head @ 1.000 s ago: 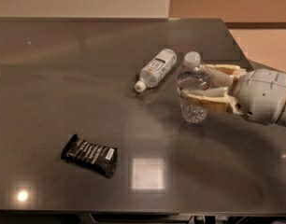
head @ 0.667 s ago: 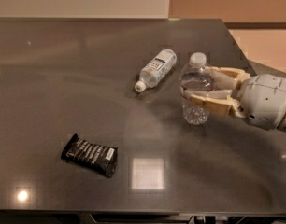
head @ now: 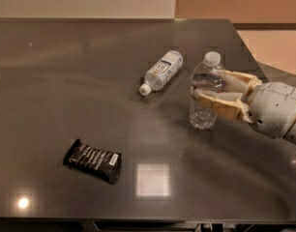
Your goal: Place water bottle upright
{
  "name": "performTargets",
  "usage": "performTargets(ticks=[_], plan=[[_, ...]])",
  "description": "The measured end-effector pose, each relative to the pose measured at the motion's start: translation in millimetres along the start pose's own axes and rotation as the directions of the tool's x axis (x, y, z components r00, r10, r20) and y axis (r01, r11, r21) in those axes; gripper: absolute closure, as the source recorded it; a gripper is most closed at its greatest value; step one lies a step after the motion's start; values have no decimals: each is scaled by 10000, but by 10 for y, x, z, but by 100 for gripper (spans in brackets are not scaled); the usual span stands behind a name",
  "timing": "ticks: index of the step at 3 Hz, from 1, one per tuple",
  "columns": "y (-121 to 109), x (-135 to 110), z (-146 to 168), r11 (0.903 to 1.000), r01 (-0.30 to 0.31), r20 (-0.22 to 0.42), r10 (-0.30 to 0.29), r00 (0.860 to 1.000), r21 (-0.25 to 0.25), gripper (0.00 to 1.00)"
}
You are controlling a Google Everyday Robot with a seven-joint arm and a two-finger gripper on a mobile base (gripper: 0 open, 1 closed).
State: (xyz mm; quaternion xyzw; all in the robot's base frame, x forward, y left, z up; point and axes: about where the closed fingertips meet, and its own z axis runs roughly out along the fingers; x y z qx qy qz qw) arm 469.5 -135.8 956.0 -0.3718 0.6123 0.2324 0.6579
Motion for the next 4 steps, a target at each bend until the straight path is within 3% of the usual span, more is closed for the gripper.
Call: performTargets(ticks=[2,3,4], plan=[[-94,118,3,9941,-890,-42,894,9960,625,100],[-120,165,-3,9918,-1055,-30,1060,9944,719,100],[-139,224,-15,9903,-1153,-9,1157,9933,773,84]])
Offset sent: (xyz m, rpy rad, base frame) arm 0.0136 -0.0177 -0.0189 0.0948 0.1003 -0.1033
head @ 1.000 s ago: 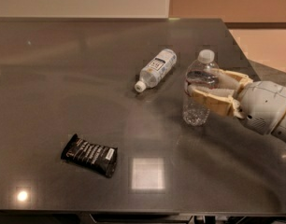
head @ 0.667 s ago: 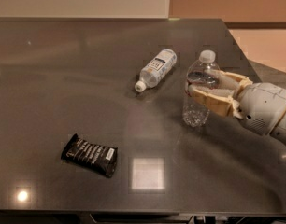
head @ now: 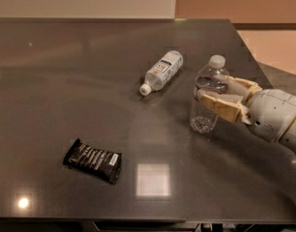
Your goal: Place water bottle upright
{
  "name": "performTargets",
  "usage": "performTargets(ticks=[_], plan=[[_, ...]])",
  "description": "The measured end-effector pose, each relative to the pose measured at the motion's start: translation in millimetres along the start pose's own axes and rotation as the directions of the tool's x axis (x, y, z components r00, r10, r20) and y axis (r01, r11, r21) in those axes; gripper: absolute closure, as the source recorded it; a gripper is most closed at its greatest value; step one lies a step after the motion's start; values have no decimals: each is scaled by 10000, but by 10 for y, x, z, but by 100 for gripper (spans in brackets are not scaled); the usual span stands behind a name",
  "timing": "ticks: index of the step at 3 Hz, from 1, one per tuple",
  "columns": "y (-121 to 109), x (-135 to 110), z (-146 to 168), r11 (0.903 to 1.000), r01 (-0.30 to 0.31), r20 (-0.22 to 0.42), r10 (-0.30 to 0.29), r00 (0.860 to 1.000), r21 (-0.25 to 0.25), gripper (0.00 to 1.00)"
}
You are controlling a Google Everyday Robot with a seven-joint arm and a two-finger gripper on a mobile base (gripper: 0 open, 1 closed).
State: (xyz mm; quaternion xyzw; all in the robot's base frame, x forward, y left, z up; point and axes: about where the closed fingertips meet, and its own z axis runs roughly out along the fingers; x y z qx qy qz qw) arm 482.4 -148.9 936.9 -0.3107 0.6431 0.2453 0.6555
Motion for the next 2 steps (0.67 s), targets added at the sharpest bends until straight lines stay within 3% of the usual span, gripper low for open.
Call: performTargets(ticks=[2], plan=[[-26,73,-24,10000,-19,194,19,9998,28,37]])
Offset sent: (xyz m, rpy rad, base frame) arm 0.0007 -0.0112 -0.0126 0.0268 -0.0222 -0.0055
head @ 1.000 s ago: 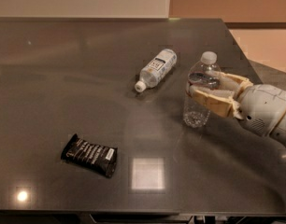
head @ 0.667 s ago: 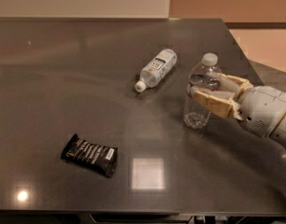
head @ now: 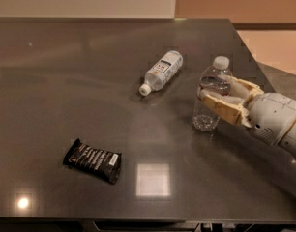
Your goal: Place water bottle upright
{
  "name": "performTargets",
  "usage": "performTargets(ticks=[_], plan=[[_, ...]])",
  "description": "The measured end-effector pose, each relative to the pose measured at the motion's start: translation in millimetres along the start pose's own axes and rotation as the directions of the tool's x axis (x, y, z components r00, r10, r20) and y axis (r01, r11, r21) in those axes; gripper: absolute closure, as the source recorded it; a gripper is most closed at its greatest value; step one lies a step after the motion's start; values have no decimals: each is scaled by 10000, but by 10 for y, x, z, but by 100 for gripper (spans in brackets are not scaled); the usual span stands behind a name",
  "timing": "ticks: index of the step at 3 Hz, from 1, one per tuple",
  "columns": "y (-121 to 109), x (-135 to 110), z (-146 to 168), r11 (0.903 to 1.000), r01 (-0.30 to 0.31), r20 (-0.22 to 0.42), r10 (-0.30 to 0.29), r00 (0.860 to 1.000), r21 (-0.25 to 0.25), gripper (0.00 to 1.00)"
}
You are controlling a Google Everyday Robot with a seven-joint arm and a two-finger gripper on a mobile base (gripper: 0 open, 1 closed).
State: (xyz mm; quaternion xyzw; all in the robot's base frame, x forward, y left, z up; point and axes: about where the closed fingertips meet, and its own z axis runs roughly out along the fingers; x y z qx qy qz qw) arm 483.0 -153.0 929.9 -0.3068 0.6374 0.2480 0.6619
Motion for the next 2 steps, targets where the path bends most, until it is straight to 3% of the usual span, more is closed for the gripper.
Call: performTargets(ticks=[1,2], plan=[[17,-14,18,10000,23,-3,-23,10000,-38,15],[34,-28,37,10000,47,-1,-47,10000,-77,0]])
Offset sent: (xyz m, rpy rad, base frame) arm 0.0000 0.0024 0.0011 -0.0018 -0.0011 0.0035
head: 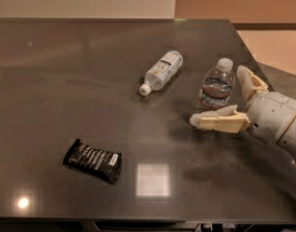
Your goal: Place water bottle upright
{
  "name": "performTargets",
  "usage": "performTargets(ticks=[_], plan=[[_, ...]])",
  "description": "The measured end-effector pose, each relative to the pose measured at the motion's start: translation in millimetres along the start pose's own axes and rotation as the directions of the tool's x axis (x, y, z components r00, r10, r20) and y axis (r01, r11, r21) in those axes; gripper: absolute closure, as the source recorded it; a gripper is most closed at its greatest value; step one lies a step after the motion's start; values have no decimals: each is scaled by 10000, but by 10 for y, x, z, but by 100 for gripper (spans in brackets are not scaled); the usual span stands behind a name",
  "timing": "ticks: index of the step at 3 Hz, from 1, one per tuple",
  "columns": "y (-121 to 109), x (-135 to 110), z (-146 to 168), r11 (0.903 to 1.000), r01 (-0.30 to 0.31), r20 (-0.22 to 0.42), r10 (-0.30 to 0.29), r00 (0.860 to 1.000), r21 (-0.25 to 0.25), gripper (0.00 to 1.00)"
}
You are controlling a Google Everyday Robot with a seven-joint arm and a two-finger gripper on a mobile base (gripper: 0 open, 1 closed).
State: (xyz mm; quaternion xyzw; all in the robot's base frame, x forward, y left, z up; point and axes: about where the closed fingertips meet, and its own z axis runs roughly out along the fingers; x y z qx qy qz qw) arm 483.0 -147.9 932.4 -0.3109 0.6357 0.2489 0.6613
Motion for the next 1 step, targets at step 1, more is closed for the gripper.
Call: performTargets(ticks=[1], plan=[[1,0,1,10000,1,0,-1,10000,-1,0]])
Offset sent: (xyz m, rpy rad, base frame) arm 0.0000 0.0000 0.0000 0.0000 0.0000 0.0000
